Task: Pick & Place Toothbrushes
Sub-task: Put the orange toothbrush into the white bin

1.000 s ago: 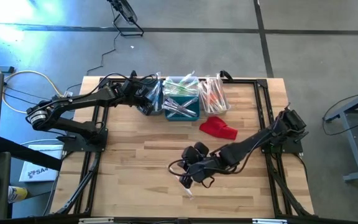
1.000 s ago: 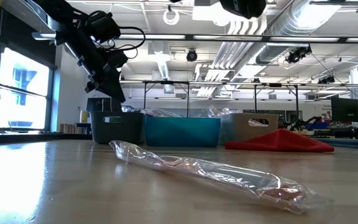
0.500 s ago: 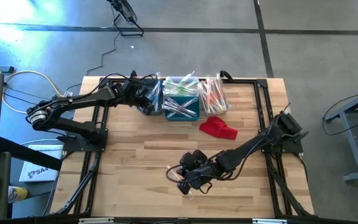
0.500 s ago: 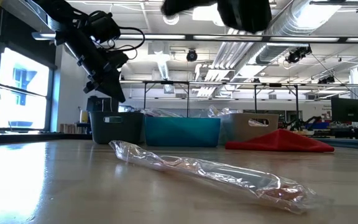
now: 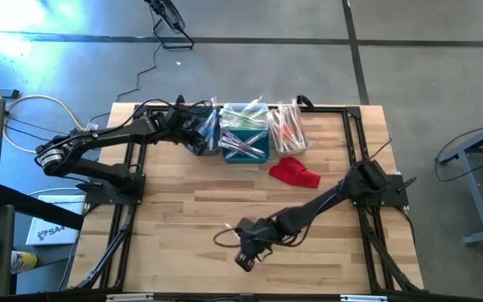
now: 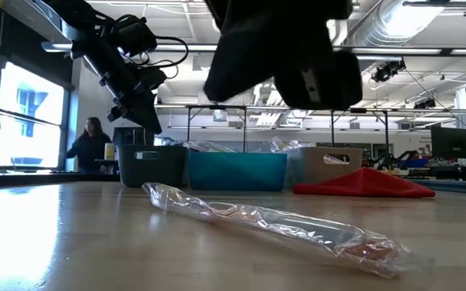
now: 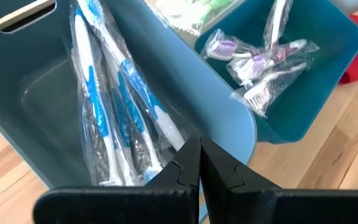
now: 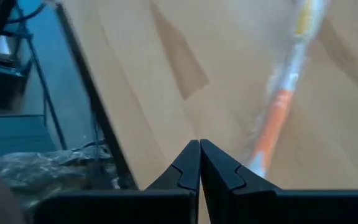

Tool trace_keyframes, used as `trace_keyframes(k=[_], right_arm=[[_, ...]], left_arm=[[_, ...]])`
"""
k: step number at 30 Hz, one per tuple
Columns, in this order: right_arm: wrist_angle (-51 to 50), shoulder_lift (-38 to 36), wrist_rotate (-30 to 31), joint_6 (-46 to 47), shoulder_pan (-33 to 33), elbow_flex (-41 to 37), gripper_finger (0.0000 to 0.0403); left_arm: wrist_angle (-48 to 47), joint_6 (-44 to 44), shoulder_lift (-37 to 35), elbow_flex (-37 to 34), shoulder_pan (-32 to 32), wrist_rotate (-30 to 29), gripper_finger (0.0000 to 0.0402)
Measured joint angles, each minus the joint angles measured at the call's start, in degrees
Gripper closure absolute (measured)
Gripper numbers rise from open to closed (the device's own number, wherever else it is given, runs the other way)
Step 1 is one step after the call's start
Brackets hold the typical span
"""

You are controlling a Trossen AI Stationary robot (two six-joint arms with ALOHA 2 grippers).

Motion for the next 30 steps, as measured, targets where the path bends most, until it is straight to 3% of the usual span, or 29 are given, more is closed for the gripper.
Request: trace_keyframes(k=[10,22,30], right_arm=[[-0.9,1.1,-3.3,2.9,-4.8,-0.1,0.04],[2.2,2.5,1.3,-5.9,-6.8,0.0,0.04],[7.0,2.5,4.4,-5.1,-5.7,-0.1,0.04]], left_arm=[[-3.0,0.2,0.0,0.0,0.0,0.0,0.0402],[-1.1,1.0,0.0,0.0,0.0,-0.1,0.0402],[-0.7,1.6,0.0,0.0,0.0,-0.2,0.0402]])
